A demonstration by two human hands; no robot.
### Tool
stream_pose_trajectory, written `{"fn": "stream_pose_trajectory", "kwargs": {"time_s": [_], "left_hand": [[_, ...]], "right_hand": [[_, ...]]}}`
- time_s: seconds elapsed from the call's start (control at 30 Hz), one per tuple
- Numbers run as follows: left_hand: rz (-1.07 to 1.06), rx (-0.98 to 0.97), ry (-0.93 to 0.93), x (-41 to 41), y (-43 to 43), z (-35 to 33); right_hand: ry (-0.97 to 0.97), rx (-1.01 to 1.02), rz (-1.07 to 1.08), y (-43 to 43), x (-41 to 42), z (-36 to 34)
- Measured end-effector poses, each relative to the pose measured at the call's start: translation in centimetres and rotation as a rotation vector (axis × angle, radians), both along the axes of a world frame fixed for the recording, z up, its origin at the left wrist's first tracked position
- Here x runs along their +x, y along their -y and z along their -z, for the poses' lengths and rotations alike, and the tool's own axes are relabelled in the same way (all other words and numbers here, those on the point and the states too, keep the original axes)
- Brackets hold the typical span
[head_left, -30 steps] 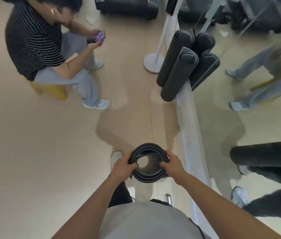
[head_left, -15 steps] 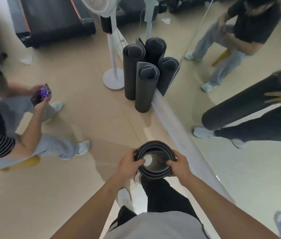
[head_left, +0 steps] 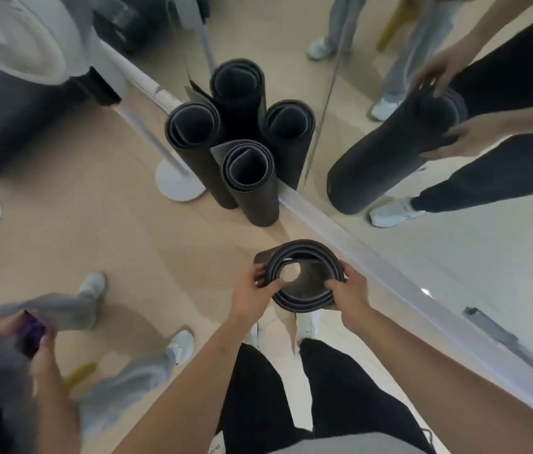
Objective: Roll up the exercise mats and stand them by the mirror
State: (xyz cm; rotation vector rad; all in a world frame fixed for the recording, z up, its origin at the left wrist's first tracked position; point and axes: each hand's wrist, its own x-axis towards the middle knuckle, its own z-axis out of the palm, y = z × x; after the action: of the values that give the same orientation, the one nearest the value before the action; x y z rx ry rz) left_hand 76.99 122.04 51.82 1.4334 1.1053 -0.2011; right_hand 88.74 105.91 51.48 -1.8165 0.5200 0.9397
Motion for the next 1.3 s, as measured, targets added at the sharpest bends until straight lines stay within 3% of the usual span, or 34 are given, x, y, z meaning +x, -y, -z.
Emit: {"fn": "stream_pose_trajectory", "kwargs": {"time_s": [0.33,0.57,0.7,0.8,1.0,1.3], "left_hand": [[0.352,0.017,-0.012,12.5,-11.2,9.3],[0.53,0.209,0.074,17.4,-14.0,12.7],[0.7,0.329,0.06,17.2,-14.8,14.9],[0.655,0.448,0.067,16.9,-14.8,15.1],[0.604,0.41,-0.023,16.9,-13.9,13.9],[0.553,0.325,0.011,14.1,-14.6,9.9]], "right_hand": [[-0.065,-0.023,0.545,-10.3,5.1,8.2],[-0.154,0.079,0.855,-14.8,8.9,13.5],[-0.191,0.182,0.722,-16.3,9.6,16.0],[-0.242,0.203,0.637,-15.4,9.6,15.7],[-0.303,0.152,0.47,-12.7,9.7,14.4],[-0.17,0.009,0.188,-10.4,7.6,10.6]]}}
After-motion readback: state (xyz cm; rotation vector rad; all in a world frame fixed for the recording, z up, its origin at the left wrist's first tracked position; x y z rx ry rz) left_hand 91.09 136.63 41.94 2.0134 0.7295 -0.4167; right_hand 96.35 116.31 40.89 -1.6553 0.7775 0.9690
